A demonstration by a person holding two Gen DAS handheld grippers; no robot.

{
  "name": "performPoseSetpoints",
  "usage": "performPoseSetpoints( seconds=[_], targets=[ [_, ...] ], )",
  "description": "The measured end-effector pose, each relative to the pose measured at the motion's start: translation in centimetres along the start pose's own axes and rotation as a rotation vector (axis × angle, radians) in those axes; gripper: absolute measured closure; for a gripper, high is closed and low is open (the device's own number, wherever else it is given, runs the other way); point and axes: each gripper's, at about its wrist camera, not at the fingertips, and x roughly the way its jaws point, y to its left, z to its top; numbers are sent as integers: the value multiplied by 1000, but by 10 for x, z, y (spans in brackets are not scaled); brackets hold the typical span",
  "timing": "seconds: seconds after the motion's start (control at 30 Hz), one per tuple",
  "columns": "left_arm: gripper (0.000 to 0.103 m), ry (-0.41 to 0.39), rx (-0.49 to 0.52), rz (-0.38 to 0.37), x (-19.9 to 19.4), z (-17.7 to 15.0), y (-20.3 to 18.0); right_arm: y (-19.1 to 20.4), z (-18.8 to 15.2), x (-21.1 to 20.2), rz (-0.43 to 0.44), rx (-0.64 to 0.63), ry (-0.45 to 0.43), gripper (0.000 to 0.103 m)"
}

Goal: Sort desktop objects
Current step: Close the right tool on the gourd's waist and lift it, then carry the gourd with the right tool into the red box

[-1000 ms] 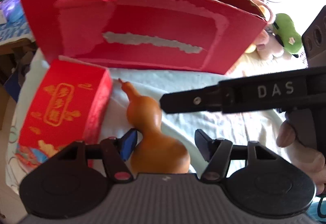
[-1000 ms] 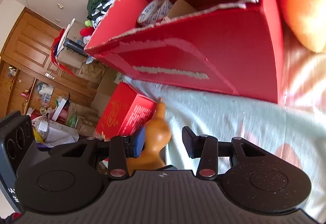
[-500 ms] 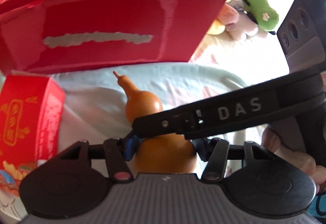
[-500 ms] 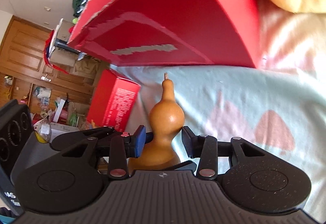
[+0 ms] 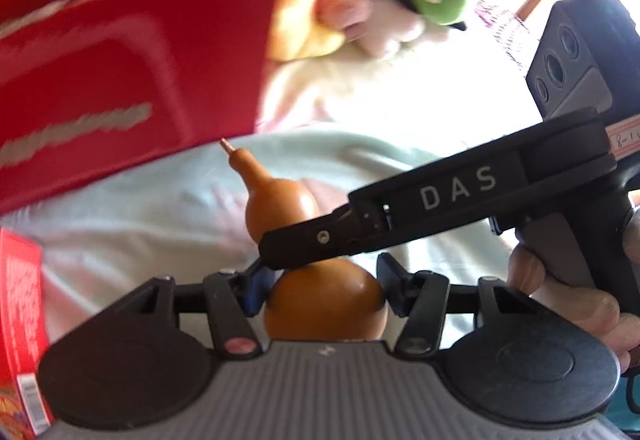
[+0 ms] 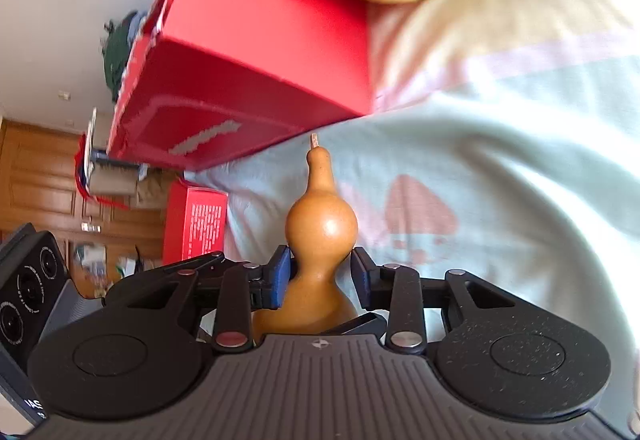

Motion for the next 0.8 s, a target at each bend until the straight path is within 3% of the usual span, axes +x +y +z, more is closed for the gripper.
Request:
performPoseSetpoints(
  seconds=[0.23,0.43,0.63,0.8],
  targets=[
    [45,-80,128,-86,-28,31,-42,-3,-9,-69,6,41,-158,68],
    [45,-214,238,-96,-64,71,-71,18,-2,-130,18,-1,-325,69],
    [45,-329,261,-45,-122,106,-49,79,35,-148,40,-145,-425,69],
    [45,-375,236,25,-152,131,-4,131,76,-128,86,-224,-425,69]
  ],
)
